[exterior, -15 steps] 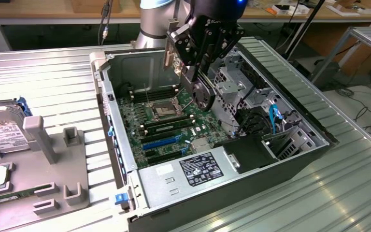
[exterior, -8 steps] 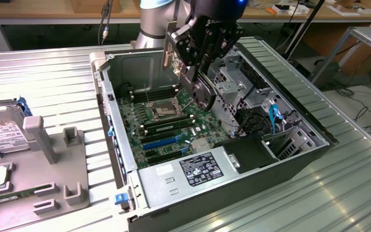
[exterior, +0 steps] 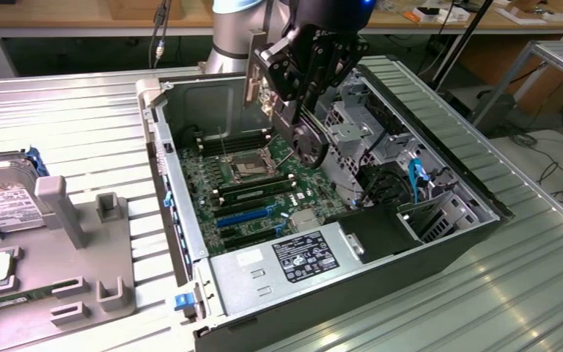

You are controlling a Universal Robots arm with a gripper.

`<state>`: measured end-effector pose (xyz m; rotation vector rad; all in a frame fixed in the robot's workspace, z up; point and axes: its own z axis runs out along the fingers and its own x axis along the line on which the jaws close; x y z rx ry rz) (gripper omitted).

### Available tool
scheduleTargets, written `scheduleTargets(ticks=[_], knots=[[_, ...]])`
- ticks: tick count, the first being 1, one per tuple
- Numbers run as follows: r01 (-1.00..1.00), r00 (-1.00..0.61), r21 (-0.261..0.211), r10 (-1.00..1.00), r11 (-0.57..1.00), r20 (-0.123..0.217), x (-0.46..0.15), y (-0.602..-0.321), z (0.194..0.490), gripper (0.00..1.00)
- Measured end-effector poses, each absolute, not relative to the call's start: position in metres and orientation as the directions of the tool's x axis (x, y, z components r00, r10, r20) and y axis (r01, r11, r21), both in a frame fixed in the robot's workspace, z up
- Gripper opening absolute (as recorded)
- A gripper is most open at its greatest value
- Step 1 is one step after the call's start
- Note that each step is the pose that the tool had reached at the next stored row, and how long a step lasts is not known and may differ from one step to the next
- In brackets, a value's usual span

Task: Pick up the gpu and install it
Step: 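Insert the gpu into the slot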

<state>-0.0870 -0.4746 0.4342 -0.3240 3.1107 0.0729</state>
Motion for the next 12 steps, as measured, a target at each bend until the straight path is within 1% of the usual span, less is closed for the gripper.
scheduleTargets(ticks=[12], knots=[[-0.274,-0.962,0.045,-0.273,0.961,-0.018,-0.087,-0.4746,0.4341,0.27]])
